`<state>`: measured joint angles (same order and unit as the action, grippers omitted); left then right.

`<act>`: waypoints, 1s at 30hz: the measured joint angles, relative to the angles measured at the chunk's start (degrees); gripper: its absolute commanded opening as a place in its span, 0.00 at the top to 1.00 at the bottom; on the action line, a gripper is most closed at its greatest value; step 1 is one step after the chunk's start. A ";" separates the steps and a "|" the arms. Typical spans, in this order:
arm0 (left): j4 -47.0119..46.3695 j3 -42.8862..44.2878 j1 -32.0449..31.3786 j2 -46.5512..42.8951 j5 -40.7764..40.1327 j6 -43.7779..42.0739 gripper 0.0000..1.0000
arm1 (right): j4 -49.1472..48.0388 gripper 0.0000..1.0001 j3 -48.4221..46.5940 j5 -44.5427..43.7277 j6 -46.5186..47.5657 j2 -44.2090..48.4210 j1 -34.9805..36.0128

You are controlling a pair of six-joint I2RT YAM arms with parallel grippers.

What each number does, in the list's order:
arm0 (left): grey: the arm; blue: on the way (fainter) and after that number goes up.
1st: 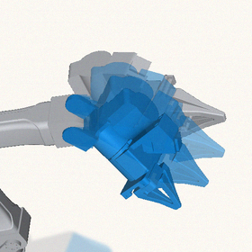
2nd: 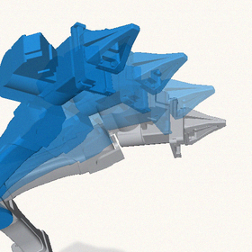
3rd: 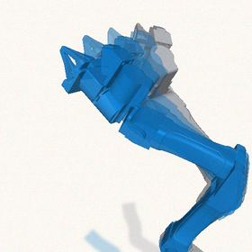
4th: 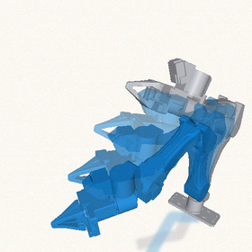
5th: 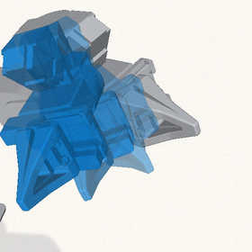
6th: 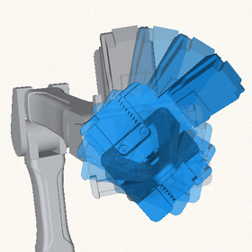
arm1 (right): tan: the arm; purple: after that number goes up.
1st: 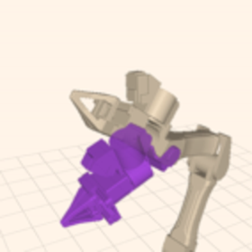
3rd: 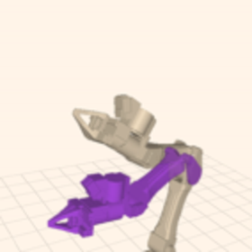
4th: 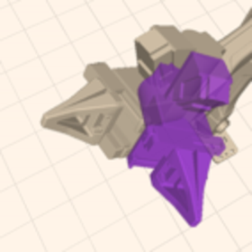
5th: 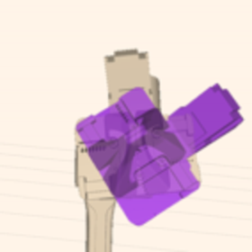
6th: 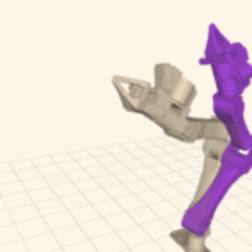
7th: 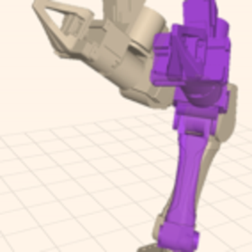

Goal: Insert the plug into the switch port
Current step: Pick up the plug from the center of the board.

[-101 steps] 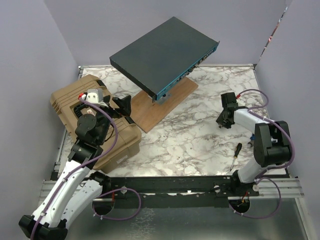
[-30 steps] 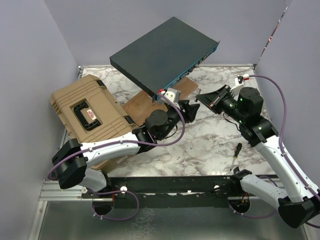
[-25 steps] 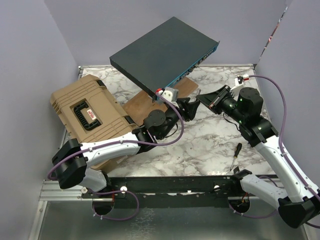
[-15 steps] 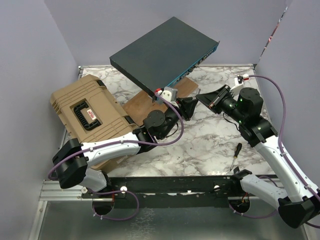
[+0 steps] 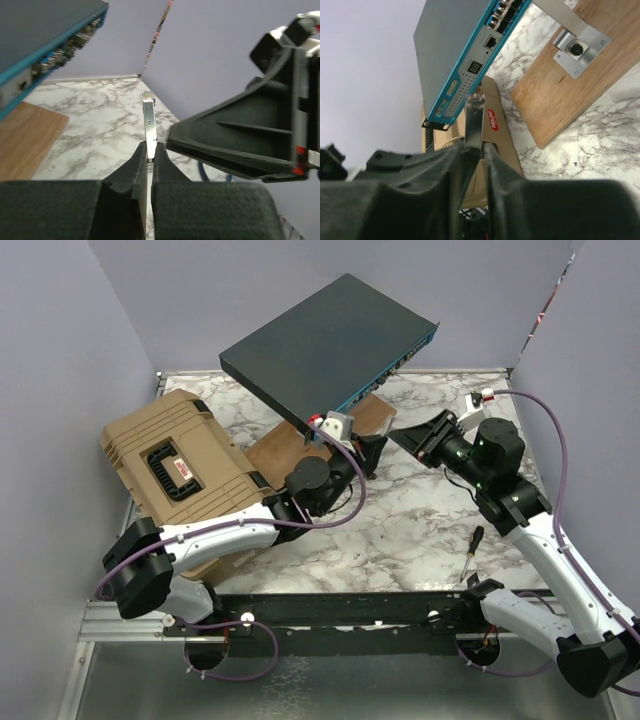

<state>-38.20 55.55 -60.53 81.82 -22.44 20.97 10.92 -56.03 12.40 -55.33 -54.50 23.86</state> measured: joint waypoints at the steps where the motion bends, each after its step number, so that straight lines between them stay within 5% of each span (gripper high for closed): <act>1: 1.42 0.00 0.57 -0.63 0.22 0.28 1.00 | -0.11 0.59 0.02 0.24 0.74 0.22 0.07; 8: 15.52 3.54 8.59 -7.15 5.66 2.38 1.00 | -1.51 0.33 -1.31 0.79 16.22 2.58 0.09; 21: 42.93 18.23 24.48 -11.63 39.85 4.50 1.00 | -3.76 0.33 -0.46 20.46 65.13 8.41 0.09; 30: 49.75 20.22 26.80 -9.03 64.30 4.52 1.00 | 0.07 0.40 -1.07 34.21 88.26 8.20 0.09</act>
<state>11.55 75.77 -33.74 72.79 41.87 25.50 10.98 -57.10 46.61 32.93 -46.30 23.94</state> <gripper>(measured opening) 0.020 0.628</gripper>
